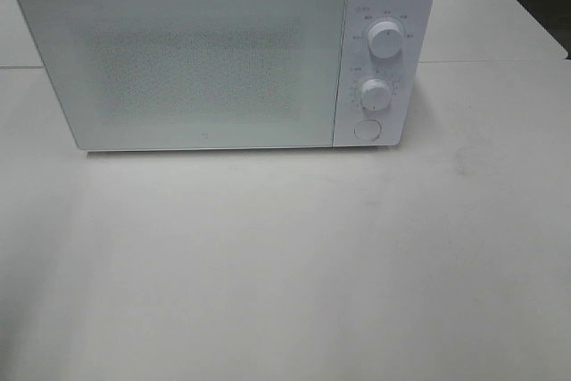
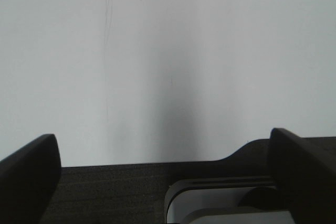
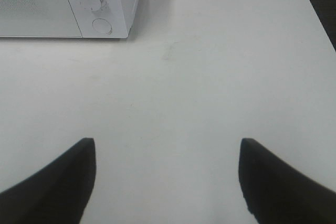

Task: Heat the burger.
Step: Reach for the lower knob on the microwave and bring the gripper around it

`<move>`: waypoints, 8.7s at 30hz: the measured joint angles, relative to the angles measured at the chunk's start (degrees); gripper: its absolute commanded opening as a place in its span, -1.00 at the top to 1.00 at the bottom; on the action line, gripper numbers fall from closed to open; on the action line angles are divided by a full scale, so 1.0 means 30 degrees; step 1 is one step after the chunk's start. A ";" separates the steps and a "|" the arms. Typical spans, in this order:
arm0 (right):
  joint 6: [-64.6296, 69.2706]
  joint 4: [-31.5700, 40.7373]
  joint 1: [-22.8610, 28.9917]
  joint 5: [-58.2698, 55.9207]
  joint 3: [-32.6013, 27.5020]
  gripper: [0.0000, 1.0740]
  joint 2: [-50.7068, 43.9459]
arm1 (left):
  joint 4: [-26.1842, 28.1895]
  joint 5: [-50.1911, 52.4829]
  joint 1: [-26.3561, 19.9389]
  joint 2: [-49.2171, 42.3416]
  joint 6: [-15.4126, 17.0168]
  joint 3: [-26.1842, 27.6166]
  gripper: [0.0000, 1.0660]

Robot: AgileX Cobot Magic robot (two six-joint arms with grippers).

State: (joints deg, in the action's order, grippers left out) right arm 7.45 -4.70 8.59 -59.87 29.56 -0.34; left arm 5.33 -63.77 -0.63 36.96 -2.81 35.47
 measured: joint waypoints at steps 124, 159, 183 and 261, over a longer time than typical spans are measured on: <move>-0.0955 0.4144 0.1337 3.1188 -0.5863 -0.35 2.2746 | -0.0191 0.1318 0.0000 -1.2414 0.0000 -0.2254 -0.88; -0.9091 1.8640 1.3083 4.2857 -0.0802 -0.32 3.3614 | -0.0191 0.1318 0.0000 -1.2414 0.0000 -0.2254 -0.88; -0.8957 1.8430 1.1058 4.3029 0.2788 -0.42 3.7109 | -0.0191 0.1318 0.0000 -1.2414 0.0000 -0.2254 -0.88; 1.8086 1.5604 0.9110 4.2934 0.5405 1.00 3.9935 | -0.0191 0.1318 0.0000 -1.2414 0.0000 -0.2254 -0.88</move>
State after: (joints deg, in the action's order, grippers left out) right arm 61.71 42.11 35.92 68.93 45.78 119.46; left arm 4.76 -59.82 -0.63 -0.29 -2.81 28.71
